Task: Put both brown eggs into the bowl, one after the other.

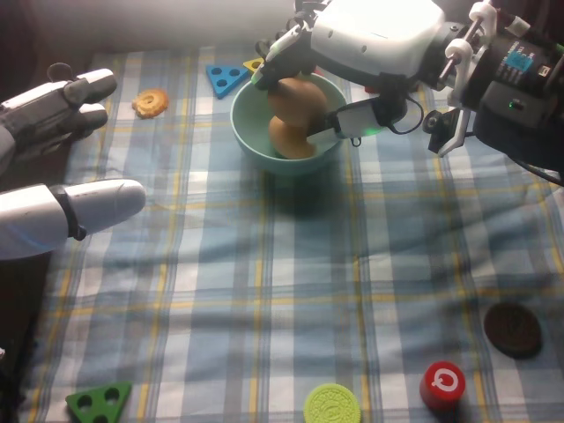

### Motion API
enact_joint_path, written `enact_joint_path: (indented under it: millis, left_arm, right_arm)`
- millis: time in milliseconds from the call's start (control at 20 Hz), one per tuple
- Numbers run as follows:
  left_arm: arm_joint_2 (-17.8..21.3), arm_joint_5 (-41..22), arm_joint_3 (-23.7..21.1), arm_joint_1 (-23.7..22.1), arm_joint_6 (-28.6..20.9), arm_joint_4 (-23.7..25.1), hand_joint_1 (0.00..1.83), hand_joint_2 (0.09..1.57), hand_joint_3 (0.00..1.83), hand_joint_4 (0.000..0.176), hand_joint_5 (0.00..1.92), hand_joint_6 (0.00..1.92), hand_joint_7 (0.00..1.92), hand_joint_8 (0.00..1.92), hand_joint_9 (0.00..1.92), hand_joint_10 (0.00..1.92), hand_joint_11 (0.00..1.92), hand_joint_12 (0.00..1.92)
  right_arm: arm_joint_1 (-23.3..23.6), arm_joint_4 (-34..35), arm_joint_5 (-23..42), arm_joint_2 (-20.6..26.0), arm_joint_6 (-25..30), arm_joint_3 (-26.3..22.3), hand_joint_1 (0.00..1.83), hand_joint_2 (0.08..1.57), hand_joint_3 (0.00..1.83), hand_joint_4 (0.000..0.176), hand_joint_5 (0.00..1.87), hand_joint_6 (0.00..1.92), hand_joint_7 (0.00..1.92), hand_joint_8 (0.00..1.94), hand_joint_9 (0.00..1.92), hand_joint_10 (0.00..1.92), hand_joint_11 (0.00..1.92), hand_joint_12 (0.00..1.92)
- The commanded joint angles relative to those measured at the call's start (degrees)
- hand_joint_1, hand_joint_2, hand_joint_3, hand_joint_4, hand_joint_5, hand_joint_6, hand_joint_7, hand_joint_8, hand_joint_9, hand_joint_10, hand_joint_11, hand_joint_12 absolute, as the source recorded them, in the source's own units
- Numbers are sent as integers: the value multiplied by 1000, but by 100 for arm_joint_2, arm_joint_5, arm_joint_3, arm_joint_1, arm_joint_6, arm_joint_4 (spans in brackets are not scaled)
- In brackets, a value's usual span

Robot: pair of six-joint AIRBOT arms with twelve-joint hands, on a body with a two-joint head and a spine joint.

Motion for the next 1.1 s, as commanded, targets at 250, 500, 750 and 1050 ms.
enact_joint_path:
  millis: [250,500,750,1050]
  left_arm:
    - [-13,-677,40,-61,-108,84,733,923,4,92,361,0,429,0,407,1,0,664]
    - [-34,-678,43,-61,-120,83,716,911,0,105,348,0,447,5,424,7,0,665]
    - [-35,-685,41,-61,-161,83,739,909,0,109,336,1,436,0,408,0,0,586]
    - [-25,-964,50,-57,-410,121,729,904,0,106,348,3,444,0,417,1,0,636]
  right_arm:
    - [116,135,380,16,-93,49,1027,962,0,0,799,0,907,257,651,950,345,1550]
    - [146,135,374,17,-93,25,974,976,0,0,737,3,859,36,638,379,120,1261]
    - [150,136,377,19,-93,-42,1017,964,0,15,747,1,953,13,695,482,248,1344]
    - [149,337,1432,940,-93,-740,761,1034,0,61,620,0,685,0,665,56,234,959]
